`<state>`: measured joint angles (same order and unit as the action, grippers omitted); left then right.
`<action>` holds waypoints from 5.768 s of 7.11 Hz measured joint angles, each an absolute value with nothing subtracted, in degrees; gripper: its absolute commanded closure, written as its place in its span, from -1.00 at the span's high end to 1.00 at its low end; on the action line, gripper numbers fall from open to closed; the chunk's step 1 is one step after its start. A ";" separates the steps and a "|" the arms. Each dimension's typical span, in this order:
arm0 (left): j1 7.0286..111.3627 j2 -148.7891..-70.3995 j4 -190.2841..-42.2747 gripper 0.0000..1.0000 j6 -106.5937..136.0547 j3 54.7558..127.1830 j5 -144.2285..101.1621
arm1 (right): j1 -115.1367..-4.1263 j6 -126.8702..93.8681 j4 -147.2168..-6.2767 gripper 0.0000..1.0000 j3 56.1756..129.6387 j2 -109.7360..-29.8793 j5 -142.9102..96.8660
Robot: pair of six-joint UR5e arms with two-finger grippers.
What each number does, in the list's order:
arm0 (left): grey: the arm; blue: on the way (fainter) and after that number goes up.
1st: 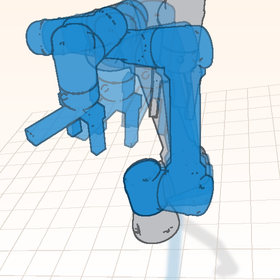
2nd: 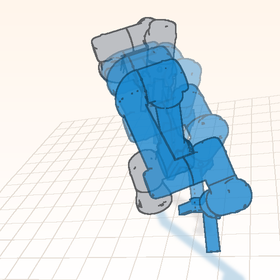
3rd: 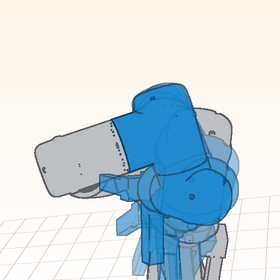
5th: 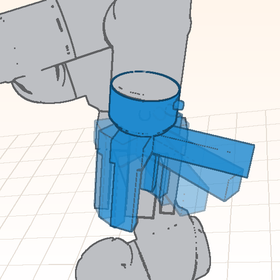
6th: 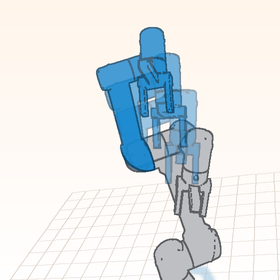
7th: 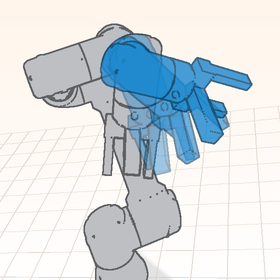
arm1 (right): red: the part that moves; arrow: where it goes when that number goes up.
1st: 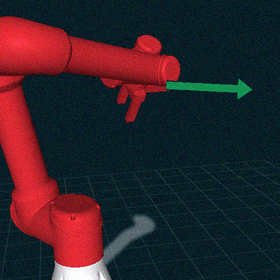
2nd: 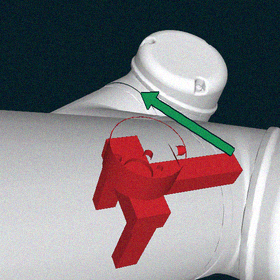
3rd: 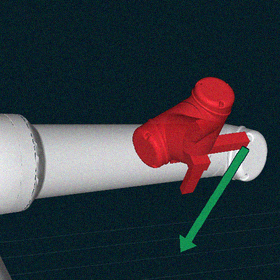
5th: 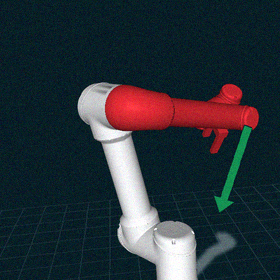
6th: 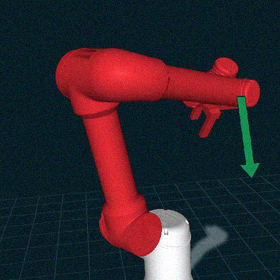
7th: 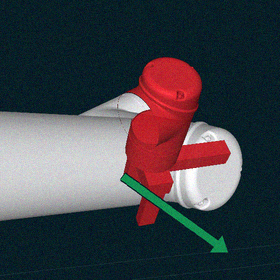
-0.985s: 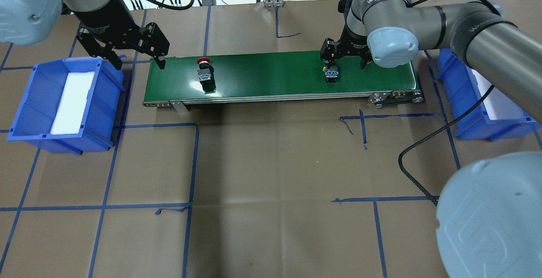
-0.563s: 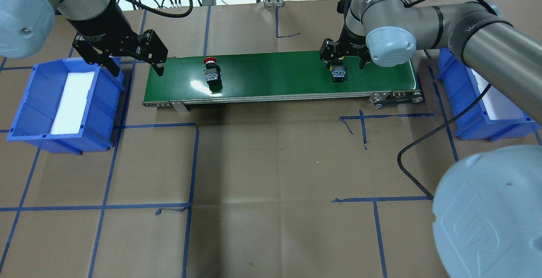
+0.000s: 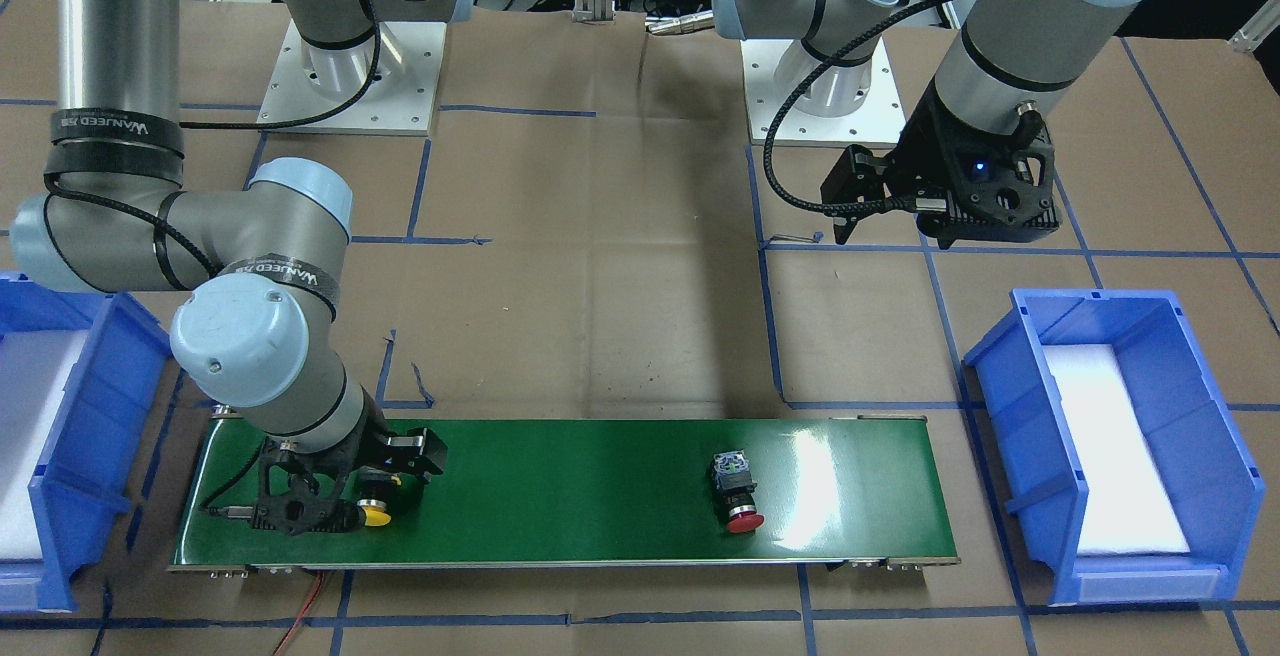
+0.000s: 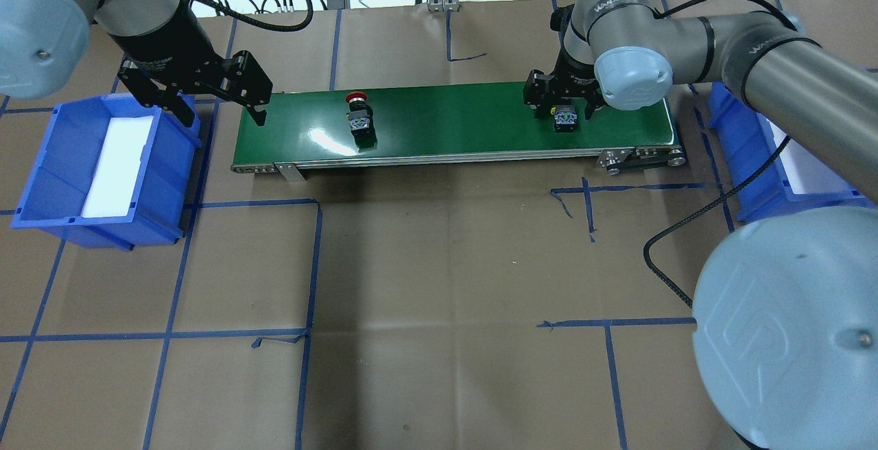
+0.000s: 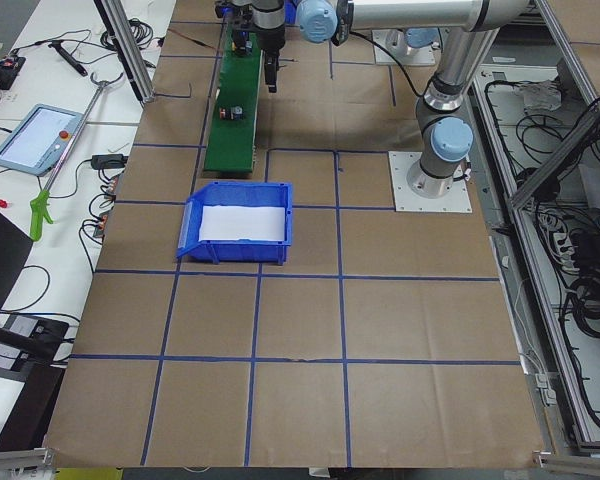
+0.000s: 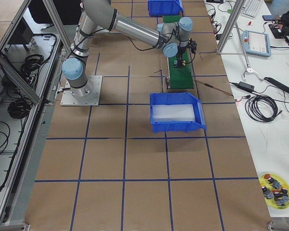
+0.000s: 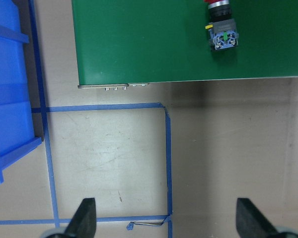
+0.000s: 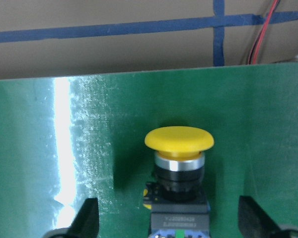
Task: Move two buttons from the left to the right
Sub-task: 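Lower the right gripper and grasp the yellow button on the belt, then lift the yellow button and carry it into the empty blue bin, then release the yellow button in the bin and move the right gripper back over the belt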
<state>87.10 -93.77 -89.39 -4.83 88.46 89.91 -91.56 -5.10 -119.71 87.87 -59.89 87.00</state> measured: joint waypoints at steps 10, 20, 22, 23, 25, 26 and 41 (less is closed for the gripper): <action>87.10 -93.68 -89.31 1.00 -4.71 88.43 89.83 | -78.52 5.92 -104.64 -0.95 86.36 -73.01 90.24; 87.10 -93.78 -89.30 1.00 -4.92 88.36 89.91 | -53.75 36.57 -111.80 -0.95 96.59 -69.90 88.26; 87.10 -93.78 -89.30 1.00 -4.92 88.34 89.89 | -53.79 36.62 -112.41 -0.94 97.57 -68.63 87.99; 87.10 -93.78 -89.30 1.00 -4.92 88.33 89.85 | -53.78 36.64 -112.77 -0.92 97.70 -67.86 87.98; 87.10 -93.78 -89.30 1.00 -4.92 88.33 89.85 | -53.79 36.59 -112.99 -0.22 98.04 -66.71 88.08; 87.10 -93.78 -89.30 1.00 -4.92 88.33 89.89 | -53.79 36.57 -113.04 0.53 98.46 -66.47 88.13; 87.10 -93.78 -89.30 1.00 -4.77 88.25 89.84 | -76.68 13.37 -110.56 0.98 84.39 -71.09 83.84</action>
